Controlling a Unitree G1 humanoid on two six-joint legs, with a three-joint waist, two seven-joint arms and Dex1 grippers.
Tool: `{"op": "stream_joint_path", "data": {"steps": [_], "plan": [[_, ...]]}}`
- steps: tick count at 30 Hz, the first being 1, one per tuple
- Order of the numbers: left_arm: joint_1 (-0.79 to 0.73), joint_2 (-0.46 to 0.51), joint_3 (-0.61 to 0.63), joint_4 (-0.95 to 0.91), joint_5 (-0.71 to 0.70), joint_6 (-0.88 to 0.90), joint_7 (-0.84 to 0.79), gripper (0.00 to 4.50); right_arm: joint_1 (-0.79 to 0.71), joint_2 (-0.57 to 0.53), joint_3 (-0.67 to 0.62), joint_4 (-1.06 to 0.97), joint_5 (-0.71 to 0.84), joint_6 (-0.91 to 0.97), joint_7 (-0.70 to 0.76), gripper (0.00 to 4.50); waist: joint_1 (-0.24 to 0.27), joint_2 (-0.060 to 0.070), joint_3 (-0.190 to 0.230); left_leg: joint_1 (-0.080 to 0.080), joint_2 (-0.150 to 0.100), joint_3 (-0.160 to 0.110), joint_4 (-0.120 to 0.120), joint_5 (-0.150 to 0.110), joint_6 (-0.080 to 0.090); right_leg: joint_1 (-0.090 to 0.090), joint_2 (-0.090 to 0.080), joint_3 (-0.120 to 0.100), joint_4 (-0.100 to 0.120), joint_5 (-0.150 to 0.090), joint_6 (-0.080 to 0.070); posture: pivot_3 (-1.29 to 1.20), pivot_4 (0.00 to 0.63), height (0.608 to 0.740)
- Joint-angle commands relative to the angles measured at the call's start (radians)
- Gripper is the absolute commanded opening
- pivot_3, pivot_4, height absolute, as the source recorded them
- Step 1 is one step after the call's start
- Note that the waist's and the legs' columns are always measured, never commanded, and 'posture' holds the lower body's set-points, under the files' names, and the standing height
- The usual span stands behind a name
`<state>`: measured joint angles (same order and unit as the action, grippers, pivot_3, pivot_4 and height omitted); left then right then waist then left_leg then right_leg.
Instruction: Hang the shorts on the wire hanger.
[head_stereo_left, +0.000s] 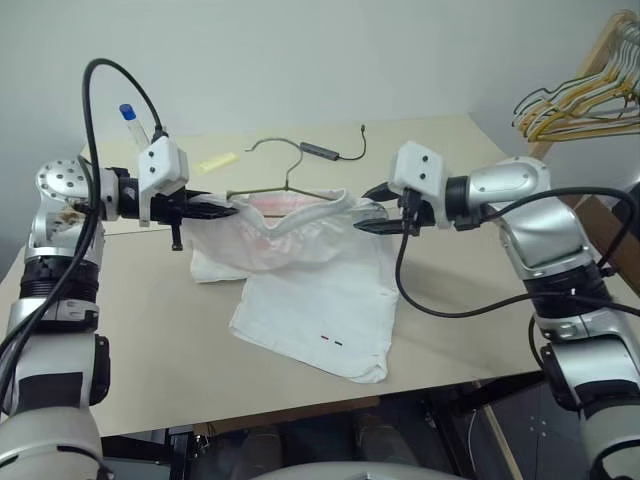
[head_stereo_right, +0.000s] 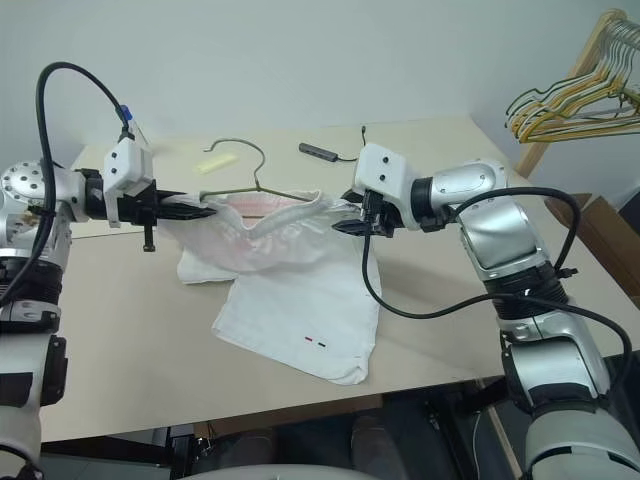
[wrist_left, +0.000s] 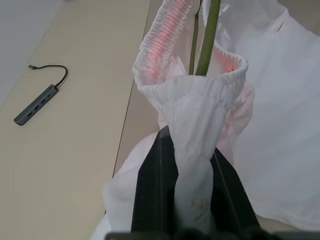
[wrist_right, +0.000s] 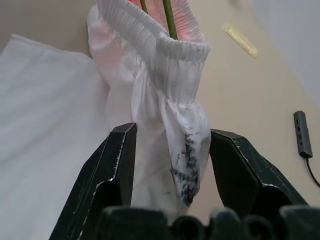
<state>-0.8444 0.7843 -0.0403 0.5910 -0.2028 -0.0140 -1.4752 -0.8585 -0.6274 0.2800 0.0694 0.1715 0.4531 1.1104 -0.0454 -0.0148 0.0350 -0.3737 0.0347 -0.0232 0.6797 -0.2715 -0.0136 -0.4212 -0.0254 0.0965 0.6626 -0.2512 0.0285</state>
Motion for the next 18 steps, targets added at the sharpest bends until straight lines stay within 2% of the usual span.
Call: {"op": "stream_joint_path", "data": {"steps": [1, 5, 10, 13, 18], "plan": [[-0.008, 0.003, 0.031, -0.038, -0.031, 0.003, -0.004, 0.00, -0.049, 0.027, -0.034, 0.009, 0.023, 0.023, 0.001, 2.66, 0.000, 0.000, 0.000, 0.000, 0.000, 0.000, 0.000, 0.000, 0.000, 0.000, 0.000, 0.000, 0.000, 0.000, 0.000, 0.02, 0.000, 0.740], [0.002, 0.003, 0.025, -0.037, -0.018, -0.016, 0.001, 0.00, -0.051, 0.075, -0.050, 0.025, 0.055, 0.008, 0.013, 1.78, 0.000, 0.000, 0.000, 0.000, 0.000, 0.000, 0.000, 0.000, 0.000, 0.000, 0.000, 0.000, 0.000, 0.000, 0.000, 0.03, 0.000, 0.740], [0.007, 0.002, 0.029, -0.040, -0.023, -0.007, 0.004, 0.00, -0.050, 0.086, -0.045, 0.041, 0.040, 0.011, -0.002, 0.07, 0.001, 0.000, 0.000, 0.000, 0.000, 0.000, 0.000, 0.000, 0.000, 0.000, 0.000, 0.000, 0.000, 0.000, 0.000, 0.03, 0.000, 0.740], [0.005, -0.003, 0.038, -0.035, -0.036, -0.006, -0.001, 0.00, -0.042, 0.084, -0.044, 0.044, 0.031, -0.005, -0.008, 0.03, 0.001, 0.000, 0.000, 0.000, 0.000, 0.000, 0.000, 0.000, 0.000, 0.000, 0.000, 0.000, 0.000, 0.000, 0.000, 0.03, 0.000, 0.740], [-0.017, -0.024, 0.052, -0.009, -0.049, -0.007, 0.006, 1.38, -0.033, 0.085, -0.048, 0.045, 0.023, -0.008, -0.024, 0.00, 0.000, 0.000, 0.000, 0.000, 0.000, 0.000, 0.000, 0.000, 0.000, 0.000, 0.000, 0.000, 0.000, 0.000, 0.000, 0.02, 0.000, 0.740]]}}
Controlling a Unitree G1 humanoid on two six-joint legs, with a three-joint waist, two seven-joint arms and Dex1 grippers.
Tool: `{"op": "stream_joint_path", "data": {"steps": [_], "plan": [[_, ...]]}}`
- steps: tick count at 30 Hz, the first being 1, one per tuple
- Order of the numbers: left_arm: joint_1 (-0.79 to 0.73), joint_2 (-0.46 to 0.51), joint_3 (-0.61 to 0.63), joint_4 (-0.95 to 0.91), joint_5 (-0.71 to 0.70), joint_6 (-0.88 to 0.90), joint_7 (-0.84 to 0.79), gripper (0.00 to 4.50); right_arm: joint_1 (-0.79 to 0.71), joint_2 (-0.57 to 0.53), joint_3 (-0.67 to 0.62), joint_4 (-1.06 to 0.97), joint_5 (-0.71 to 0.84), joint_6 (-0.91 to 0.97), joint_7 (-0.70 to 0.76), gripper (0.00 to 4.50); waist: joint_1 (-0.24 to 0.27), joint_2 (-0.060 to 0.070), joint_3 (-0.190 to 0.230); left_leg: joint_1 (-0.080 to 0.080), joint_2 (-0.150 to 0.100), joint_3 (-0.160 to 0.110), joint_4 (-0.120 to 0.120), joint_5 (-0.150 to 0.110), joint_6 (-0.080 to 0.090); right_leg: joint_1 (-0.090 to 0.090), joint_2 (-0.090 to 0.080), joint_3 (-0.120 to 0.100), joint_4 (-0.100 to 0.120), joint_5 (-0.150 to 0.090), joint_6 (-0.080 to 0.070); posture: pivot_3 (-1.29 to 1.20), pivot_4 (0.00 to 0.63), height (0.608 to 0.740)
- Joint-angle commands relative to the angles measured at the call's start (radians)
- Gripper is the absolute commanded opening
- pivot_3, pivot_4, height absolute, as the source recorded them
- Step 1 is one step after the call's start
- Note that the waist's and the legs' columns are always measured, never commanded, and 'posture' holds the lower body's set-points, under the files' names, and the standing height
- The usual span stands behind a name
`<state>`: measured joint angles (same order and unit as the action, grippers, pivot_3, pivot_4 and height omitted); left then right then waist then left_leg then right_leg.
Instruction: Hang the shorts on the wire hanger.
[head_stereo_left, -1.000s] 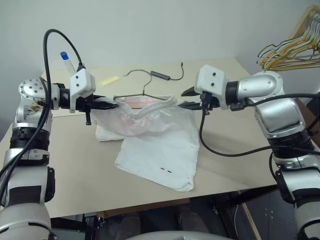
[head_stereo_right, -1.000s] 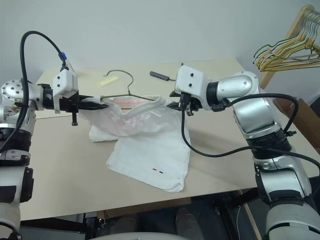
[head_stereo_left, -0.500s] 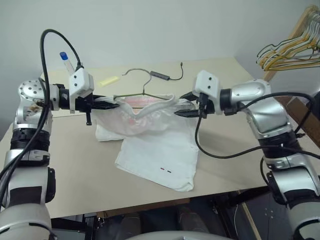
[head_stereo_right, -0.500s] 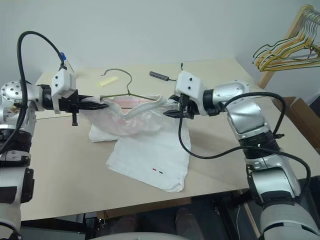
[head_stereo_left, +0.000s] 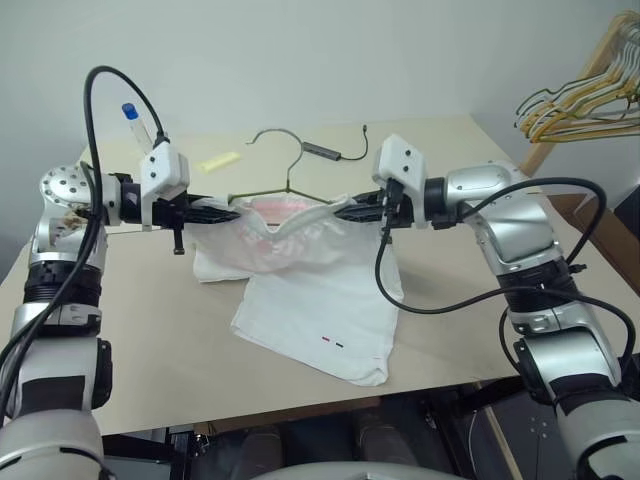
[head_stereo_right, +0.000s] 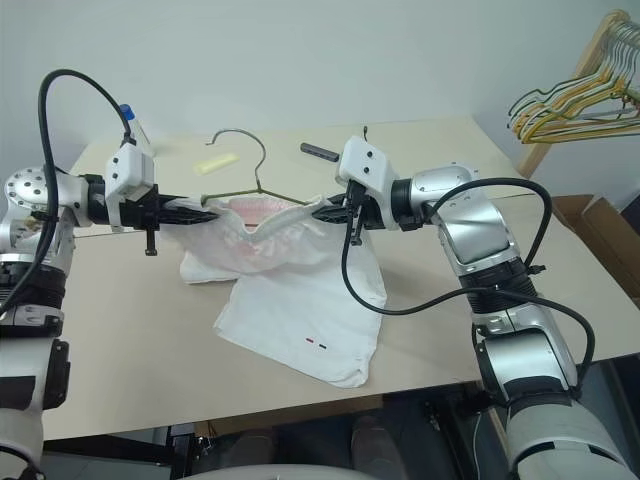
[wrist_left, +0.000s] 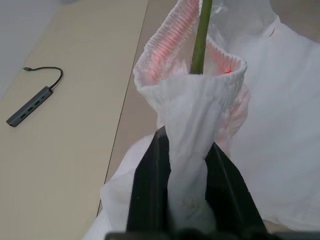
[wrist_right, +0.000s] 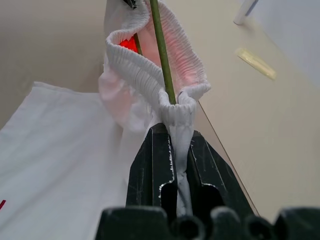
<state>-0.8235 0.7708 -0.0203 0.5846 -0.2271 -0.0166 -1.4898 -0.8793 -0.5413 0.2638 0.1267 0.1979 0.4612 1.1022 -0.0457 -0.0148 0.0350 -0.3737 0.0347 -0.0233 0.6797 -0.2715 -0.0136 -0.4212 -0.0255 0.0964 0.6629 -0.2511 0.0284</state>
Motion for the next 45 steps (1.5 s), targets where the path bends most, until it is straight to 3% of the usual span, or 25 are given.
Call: {"op": "stream_joint_path", "data": {"steps": [1, 6, 10, 13, 18, 27, 31, 35, 40, 45], "plan": [[-0.044, -0.014, 0.033, 0.008, -0.017, -0.011, 0.037, 1.72, -0.010, -0.002, -0.033, -0.014, -0.004, -0.015, -0.018, 0.00, 0.000, 0.000, 0.000, 0.000, 0.000, 0.000, 0.000, 0.000, 0.000, 0.000, 0.000, 0.000, 0.000, 0.000, 0.000, 0.01, 0.000, 0.740], [-0.077, -0.043, 0.078, 0.038, -0.050, -0.043, 0.084, 3.32, 0.008, -0.020, -0.042, -0.032, -0.007, 0.000, -0.030, 0.00, -0.001, 0.000, 0.000, 0.000, 0.000, 0.000, 0.000, 0.000, 0.000, 0.000, 0.000, 0.000, 0.000, 0.000, 0.000, 0.00, 0.000, 0.740], [-0.146, -0.070, 0.230, 0.056, -0.201, 0.012, 0.132, 4.47, 0.042, -0.042, -0.085, -0.078, 0.014, 0.077, -0.074, 0.00, -0.003, 0.000, 0.000, -0.001, 0.000, 0.000, 0.001, 0.000, 0.000, -0.001, 0.000, 0.000, 0.000, 0.000, 0.000, -0.03, 0.000, 0.740], [-0.142, -0.048, 0.282, 0.032, -0.274, 0.061, 0.074, 4.47, 0.079, -0.066, -0.126, -0.124, 0.027, 0.144, -0.117, 0.00, -0.015, 0.000, 0.000, -0.001, 0.000, 0.000, 0.001, 0.000, 0.000, 0.000, 0.000, 0.000, 0.000, 0.000, 0.000, -0.05, 0.000, 0.740], [-0.114, -0.065, 0.346, 0.030, -0.305, 0.047, 0.149, 4.47, 0.145, -0.144, -0.262, -0.241, 0.075, 0.481, -0.249, 0.00, -0.025, 0.000, 0.000, 0.000, 0.000, -0.001, 0.001, 0.000, 0.000, 0.001, -0.001, 0.000, 0.000, 0.000, 0.000, -0.10, 0.000, 0.740], [0.065, -0.174, 0.307, -0.142, -0.304, 0.042, 0.204, 4.47, 0.285, -0.259, -0.515, -0.384, 0.069, 0.897, -0.461, 0.00, -0.062, 0.000, 0.000, -0.001, 0.000, 0.000, 0.000, 0.000, 0.000, 0.002, -0.001, 0.000, -0.002, 0.000, 0.000, -0.22, 0.000, 0.740], [0.108, -0.228, 0.282, -0.252, -0.324, 0.051, 0.220, 4.47, 0.245, -0.284, -0.614, -0.355, 0.000, 1.057, -0.601, 0.00, -0.107, 0.000, 0.000, -0.001, -0.001, 0.000, 0.000, 0.000, 0.000, 0.001, -0.003, 0.001, -0.002, 0.000, 0.001, -0.24, 0.000, 0.740], [0.088, -0.230, 0.298, -0.246, -0.346, 0.060, 0.227, 4.47, 0.174, -0.293, -0.723, -0.316, -0.108, 1.105, -0.766, 0.00, -0.150, 0.002, -0.001, -0.001, -0.001, 0.000, 0.000, 0.000, 0.000, 0.001, -0.003, 0.002, -0.002, 0.000, 0.001, -0.25, 0.000, 0.740], [0.076, -0.228, 0.302, -0.230, -0.357, 0.037, 0.204, 4.47, 0.083, -0.253, -0.704, -0.314, -0.210, 1.070, -0.937, 0.00, -0.206, 0.003, -0.002, 0.002, -0.001, 0.000, -0.002, 0.000, 0.000, 0.003, -0.002, 0.003, -0.002, -0.001, 0.002, -0.25, 0.000, 0.740], [0.079, -0.232, 0.309, -0.241, -0.356, 0.040, 0.244, 4.47, -0.055, -0.094, -0.754, -0.287, -0.293, 0.985, -1.128, 0.00, -0.256, 0.004, -0.002, 0.006, -0.001, 0.000, -0.004, 0.000, 0.000, 0.013, -0.002, 0.005, -0.003, -0.003, 0.005, -0.23, 0.000, 0.740]]}}
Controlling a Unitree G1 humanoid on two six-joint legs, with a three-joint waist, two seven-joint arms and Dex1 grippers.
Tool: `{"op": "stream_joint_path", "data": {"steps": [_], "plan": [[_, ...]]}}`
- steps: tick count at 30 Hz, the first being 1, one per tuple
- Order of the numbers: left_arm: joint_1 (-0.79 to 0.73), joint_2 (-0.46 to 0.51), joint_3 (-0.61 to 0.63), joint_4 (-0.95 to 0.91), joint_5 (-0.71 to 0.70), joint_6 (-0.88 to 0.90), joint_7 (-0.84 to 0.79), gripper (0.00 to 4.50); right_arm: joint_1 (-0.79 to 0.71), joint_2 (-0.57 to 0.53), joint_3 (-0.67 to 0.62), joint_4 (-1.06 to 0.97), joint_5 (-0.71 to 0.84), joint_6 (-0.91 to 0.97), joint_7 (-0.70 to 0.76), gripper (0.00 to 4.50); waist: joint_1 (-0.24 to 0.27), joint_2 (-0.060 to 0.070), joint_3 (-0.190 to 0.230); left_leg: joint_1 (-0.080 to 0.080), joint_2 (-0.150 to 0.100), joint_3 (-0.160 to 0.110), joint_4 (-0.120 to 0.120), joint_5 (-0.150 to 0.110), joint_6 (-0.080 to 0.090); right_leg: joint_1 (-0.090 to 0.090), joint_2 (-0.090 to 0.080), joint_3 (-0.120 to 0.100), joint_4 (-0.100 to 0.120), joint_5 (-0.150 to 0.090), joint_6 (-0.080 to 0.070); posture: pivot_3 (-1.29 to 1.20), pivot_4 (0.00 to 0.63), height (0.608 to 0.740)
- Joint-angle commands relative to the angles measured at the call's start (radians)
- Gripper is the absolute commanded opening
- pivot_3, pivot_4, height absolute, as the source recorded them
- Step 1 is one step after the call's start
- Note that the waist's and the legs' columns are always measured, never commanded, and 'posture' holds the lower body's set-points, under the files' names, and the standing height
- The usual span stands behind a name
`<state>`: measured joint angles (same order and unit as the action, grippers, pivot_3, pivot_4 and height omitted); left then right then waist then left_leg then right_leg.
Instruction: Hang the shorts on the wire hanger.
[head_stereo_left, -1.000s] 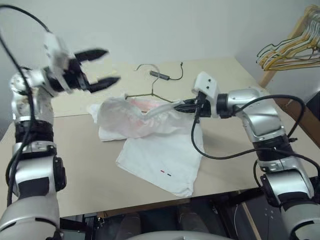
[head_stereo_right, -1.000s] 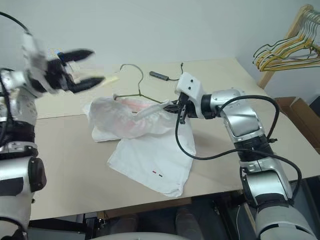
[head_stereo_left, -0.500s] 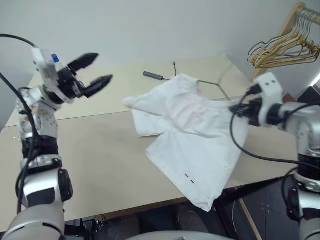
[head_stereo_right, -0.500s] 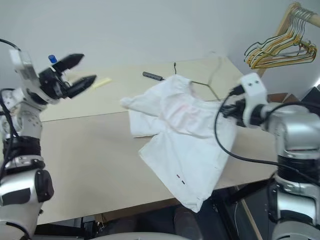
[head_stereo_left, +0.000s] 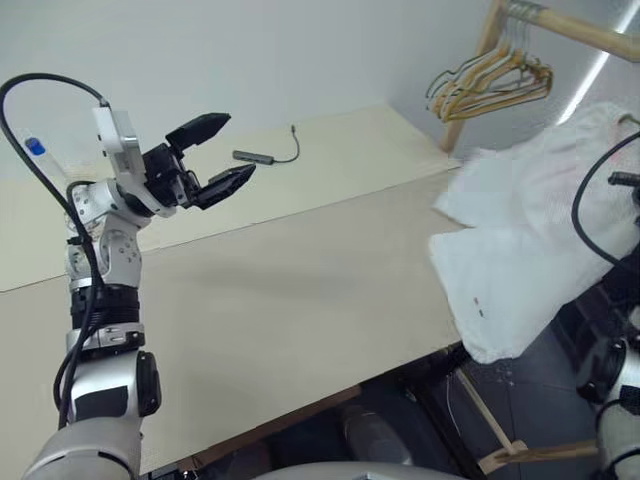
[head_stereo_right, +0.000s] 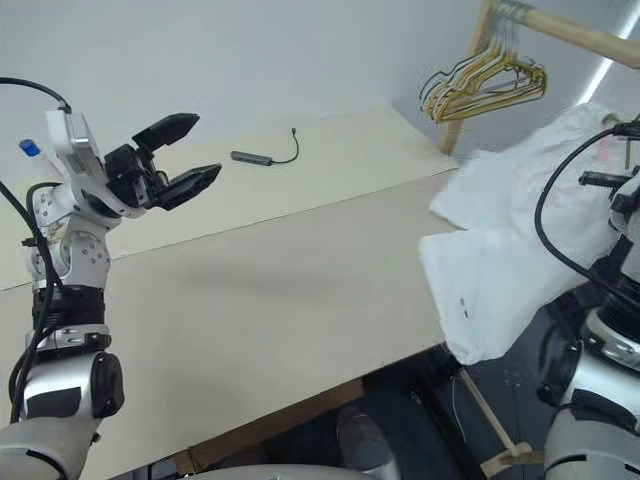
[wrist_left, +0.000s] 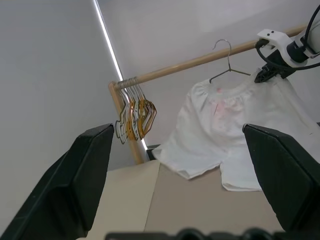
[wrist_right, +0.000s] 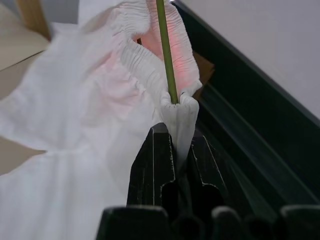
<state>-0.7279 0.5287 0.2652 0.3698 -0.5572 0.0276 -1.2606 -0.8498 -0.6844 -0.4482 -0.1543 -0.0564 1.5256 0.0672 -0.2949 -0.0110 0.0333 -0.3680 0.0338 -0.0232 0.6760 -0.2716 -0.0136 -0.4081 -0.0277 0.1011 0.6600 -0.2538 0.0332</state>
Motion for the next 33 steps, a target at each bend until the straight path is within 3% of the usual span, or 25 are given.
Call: {"op": "stream_joint_path", "data": {"steps": [1, 10, 19, 26, 32, 33], "plan": [[-0.007, 0.012, 0.023, -0.041, -0.033, 0.004, 0.009, 4.47, -0.095, 0.068, -0.042, 0.010, -0.050, -0.099, -0.118, 0.00, -0.010, 0.002, 0.000, 0.001, 0.000, 0.000, 0.000, 0.000, 0.000, 0.001, 0.000, 0.000, -0.001, -0.001, 0.002, -0.23, 0.000, 0.740], [0.087, 0.032, 0.010, -0.159, -0.038, 0.033, 0.025, 4.47, -0.232, 0.167, -0.294, 0.294, -0.031, -0.428, -0.377, 0.00, -0.003, 0.003, 0.000, 0.001, -0.002, -0.002, -0.001, 0.000, 0.000, 0.003, -0.002, -0.001, -0.004, 0.000, -0.001, -0.20, 0.000, 0.740], [0.111, 0.054, -0.001, -0.188, -0.033, 0.032, 0.022, 4.47, -0.320, 0.097, -0.331, 0.572, 0.010, -0.502, -0.483, 0.00, 0.006, 0.005, 0.001, 0.001, -0.002, -0.001, -0.002, 0.000, 0.000, 0.004, -0.002, 0.000, -0.004, 0.000, 0.000, -0.18, 0.000, 0.740], [0.132, 0.043, 0.002, -0.226, -0.068, 0.039, 0.008, 4.47, -0.346, 0.073, -0.277, 0.691, 0.016, -0.488, -0.539, 0.00, 0.007, 0.005, 0.001, 0.001, -0.002, 0.000, -0.004, 0.000, 0.000, 0.004, -0.001, 0.001, -0.005, 0.000, 0.000, -0.17, 0.000, 0.740], [0.160, 0.042, 0.009, -0.269, -0.116, 0.061, -0.006, 4.47, -0.300, 0.067, -0.140, 0.711, -0.026, -0.466, -0.523, 0.00, 0.009, 0.005, 0.001, 0.002, -0.002, 0.000, -0.004, 0.000, 0.000, 0.004, -0.001, 0.002, -0.005, 0.000, 0.000, -0.16, 0.000, 0.740], [0.165, 0.041, 0.009, -0.273, -0.115, 0.059, -0.002, 4.49, -0.296, 0.069, -0.137, 0.708, -0.027, -0.470, -0.532, 0.33, 0.011, 0.005, 0.001, 0.002, -0.002, 0.000, -0.004, 0.000, 0.000, 0.004, -0.001, 0.002, -0.005, 0.000, 0.000, -0.15, 0.000, 0.740]]}}
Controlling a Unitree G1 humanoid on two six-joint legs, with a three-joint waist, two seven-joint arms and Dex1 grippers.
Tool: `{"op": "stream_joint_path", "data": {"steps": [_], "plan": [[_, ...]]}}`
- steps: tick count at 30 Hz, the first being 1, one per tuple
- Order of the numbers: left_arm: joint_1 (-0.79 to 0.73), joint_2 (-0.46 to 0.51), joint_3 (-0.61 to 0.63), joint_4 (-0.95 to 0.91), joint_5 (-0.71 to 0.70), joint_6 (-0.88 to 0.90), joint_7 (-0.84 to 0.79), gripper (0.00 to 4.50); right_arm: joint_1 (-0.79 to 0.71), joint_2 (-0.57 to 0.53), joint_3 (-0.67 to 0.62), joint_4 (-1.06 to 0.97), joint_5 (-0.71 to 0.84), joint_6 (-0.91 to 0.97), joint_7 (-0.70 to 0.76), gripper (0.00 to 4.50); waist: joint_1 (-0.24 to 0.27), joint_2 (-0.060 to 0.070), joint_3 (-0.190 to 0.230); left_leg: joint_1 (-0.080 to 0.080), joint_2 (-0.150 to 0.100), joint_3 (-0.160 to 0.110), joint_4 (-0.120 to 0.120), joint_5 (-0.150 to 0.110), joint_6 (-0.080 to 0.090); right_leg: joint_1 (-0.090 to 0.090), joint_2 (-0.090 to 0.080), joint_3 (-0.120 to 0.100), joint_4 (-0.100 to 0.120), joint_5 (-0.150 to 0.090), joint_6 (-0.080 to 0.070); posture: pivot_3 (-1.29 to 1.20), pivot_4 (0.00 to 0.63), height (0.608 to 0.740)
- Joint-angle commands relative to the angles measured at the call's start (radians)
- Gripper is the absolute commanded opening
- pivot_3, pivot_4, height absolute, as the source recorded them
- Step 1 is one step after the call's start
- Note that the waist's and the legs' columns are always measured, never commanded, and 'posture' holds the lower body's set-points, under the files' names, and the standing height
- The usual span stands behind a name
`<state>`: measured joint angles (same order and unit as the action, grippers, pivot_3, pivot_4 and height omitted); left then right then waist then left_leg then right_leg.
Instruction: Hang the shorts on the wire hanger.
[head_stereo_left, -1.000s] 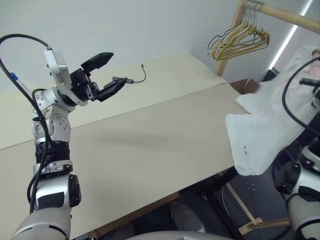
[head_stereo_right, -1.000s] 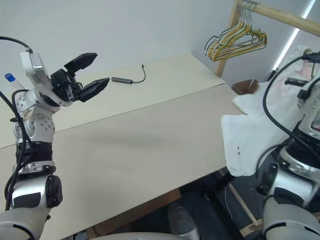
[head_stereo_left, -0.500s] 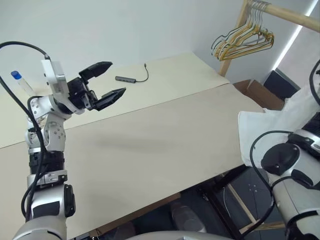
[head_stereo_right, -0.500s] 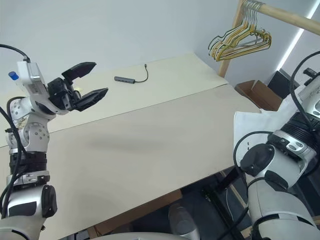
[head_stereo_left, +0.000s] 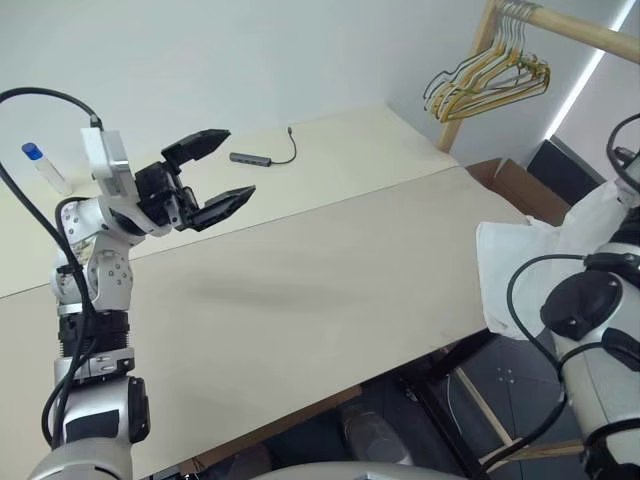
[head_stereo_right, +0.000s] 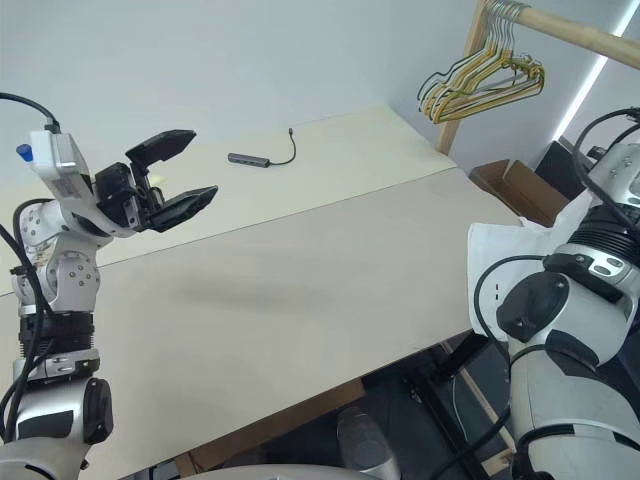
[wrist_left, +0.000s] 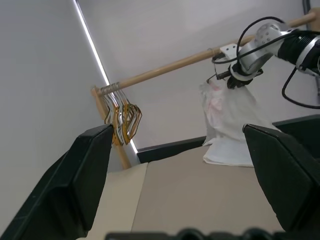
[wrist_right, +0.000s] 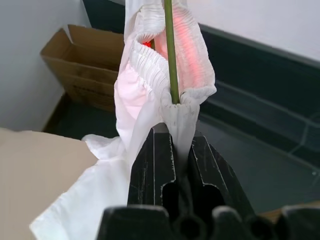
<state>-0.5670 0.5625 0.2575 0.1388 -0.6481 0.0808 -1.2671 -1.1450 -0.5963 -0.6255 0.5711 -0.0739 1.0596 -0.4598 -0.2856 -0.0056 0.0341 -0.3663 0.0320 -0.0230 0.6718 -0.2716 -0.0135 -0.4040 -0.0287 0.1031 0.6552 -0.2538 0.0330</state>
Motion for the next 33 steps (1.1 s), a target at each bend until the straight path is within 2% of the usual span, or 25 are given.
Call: {"op": "stream_joint_path", "data": {"steps": [1, 5, 12, 19, 25, 29, 33], "plan": [[0.009, 0.006, 0.016, -0.045, -0.023, 0.003, 0.008, 4.50, 0.006, -0.019, 0.049, -0.021, -0.011, -0.011, -0.006, 0.72, 0.004, 0.000, 0.000, 0.000, 0.000, 0.000, 0.000, 0.000, 0.000, 0.000, 0.000, 0.000, 0.000, 0.000, 0.000, -0.15, 0.000, 0.740], [0.020, 0.003, 0.020, -0.055, -0.031, 0.002, 0.016, 4.50, 0.026, -0.021, 0.110, -0.031, -0.037, -0.018, -0.018, 1.92, 0.015, 0.000, 0.000, 0.000, 0.000, 0.000, 0.000, 0.000, 0.000, 0.000, 0.000, 0.000, 0.000, 0.000, 0.000, -0.15, 0.000, 0.740], [0.034, 0.007, 0.020, -0.069, -0.036, 0.004, 0.026, 4.50, 0.074, 0.004, 0.193, -0.115, -0.107, -0.060, -0.084, 4.47, 0.036, 0.000, 0.000, 0.000, 0.000, 0.000, -0.001, 0.000, 0.000, 0.000, 0.000, 0.000, -0.001, 0.000, 0.000, -0.13, 0.000, 0.740], [0.020, 0.019, 0.021, -0.066, -0.049, 0.021, 0.012, 4.50, 0.112, 0.057, 0.255, -0.242, -0.180, -0.095, -0.160, 4.47, 0.050, 0.000, 0.000, 0.001, 0.000, 0.000, -0.001, 0.000, 0.000, 0.000, 0.000, 0.000, 0.000, 0.000, 0.000, -0.13, 0.000, 0.740], [0.014, 0.018, 0.022, -0.059, -0.044, 0.020, 0.008, 4.50, 0.167, 0.044, 0.450, -0.345, -0.323, -0.233, -0.174, 4.47, 0.054, 0.000, 0.000, 0.006, 0.000, 0.000, -0.001, 0.000, 0.000, 0.000, 0.001, 0.000, -0.002, 0.000, 0.000, -0.12, 0.000, 0.740], [0.025, 0.020, 0.025, -0.061, -0.027, 0.011, 0.026, 4.50, 0.190, 0.042, 0.543, -0.385, -0.330, -0.422, -0.076, 4.47, 0.053, 0.000, 0.000, 0.007, 0.000, 0.000, -0.002, 0.000, 0.000, 0.000, 0.001, 0.001, -0.002, 0.000, 0.000, -0.11, 0.000, 0.740], [0.063, 0.042, 0.038, -0.069, 0.002, 0.001, 0.056, 4.50, 0.160, 0.064, 0.623, -0.308, -0.278, -0.585, 0.104, 4.47, 0.053, 0.000, 0.000, 0.009, 0.000, 0.000, -0.002, 0.000, 0.000, 0.002, 0.001, 0.001, -0.002, 0.000, 0.000, -0.08, 0.000, 0.740]]}}
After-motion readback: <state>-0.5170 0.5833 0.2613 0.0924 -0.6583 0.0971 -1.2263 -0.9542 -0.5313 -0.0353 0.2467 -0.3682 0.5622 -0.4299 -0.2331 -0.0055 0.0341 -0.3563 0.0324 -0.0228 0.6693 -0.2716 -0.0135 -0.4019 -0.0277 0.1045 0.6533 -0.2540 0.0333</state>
